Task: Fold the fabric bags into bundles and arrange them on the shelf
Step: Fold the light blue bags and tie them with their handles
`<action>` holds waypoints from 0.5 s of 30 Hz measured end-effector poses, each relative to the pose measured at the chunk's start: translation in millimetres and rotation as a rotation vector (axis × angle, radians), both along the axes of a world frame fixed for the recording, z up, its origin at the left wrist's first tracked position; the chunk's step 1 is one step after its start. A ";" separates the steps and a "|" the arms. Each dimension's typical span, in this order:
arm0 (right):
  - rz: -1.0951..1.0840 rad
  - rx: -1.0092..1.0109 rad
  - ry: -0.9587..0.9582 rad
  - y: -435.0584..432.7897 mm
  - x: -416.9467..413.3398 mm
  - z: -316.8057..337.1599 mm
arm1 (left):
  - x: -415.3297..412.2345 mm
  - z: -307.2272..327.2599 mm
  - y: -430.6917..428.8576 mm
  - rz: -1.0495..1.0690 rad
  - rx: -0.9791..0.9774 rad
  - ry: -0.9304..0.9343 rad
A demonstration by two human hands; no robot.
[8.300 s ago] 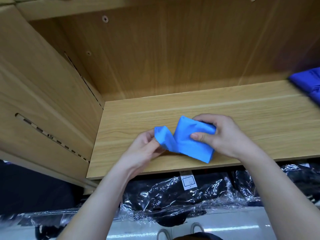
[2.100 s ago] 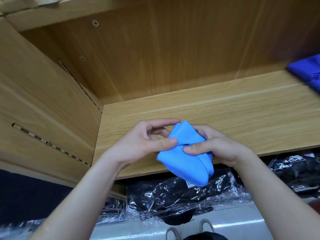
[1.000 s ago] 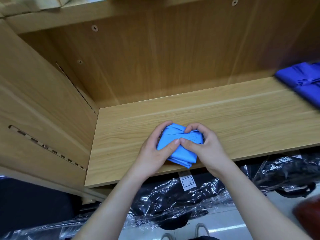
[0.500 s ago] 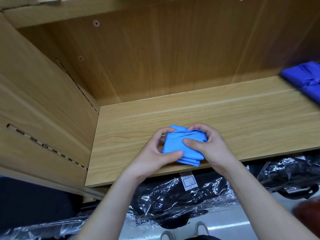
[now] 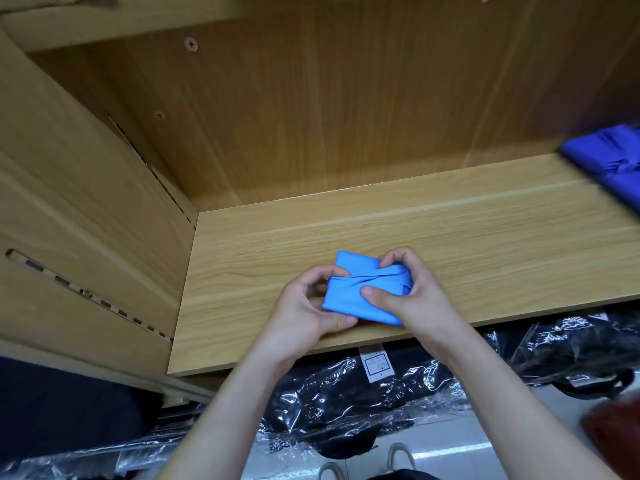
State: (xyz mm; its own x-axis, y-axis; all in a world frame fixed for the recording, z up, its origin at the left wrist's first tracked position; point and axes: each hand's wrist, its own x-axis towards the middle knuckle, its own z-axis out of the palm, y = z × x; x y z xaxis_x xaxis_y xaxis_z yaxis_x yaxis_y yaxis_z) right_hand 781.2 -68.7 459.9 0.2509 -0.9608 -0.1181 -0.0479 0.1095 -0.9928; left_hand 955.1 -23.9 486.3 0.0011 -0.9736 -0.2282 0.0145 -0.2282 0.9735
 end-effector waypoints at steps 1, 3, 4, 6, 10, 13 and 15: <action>0.000 0.022 -0.083 -0.9 -2.6 -0.6 | 4.0 2.7 1.2 -0.093 0.012 0.047; 0.030 0.064 -0.225 -1.0 -4.8 -0.4 | 9.8 6.5 1.4 -0.154 0.012 0.079; 0.040 0.068 -0.251 -0.8 -4.2 -0.6 | 9.9 7.3 1.1 -0.107 0.007 0.061; 0.033 0.051 -0.231 1.0 -0.8 0.7 | 4.0 6.8 1.7 0.030 0.001 0.044; -0.033 -0.066 -0.036 5.0 9.7 3.2 | -12.1 -2.0 4.6 0.254 -0.042 0.083; -0.086 -0.197 0.118 7.1 11.6 5.2 | -21.0 -6.7 8.6 0.310 -0.053 0.124; -0.074 -0.257 0.173 7.3 10.4 9.0 | -20.8 -7.0 12.7 0.280 -0.058 0.118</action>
State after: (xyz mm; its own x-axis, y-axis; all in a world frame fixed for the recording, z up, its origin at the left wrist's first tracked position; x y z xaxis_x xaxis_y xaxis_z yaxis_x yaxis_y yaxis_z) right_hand 791.6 -61.4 468.9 0.1764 -0.9796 0.0965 -0.2195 -0.1347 -0.9663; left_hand 934.2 -11.2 479.2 0.2483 -0.9506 -0.1863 0.1828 -0.1429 0.9727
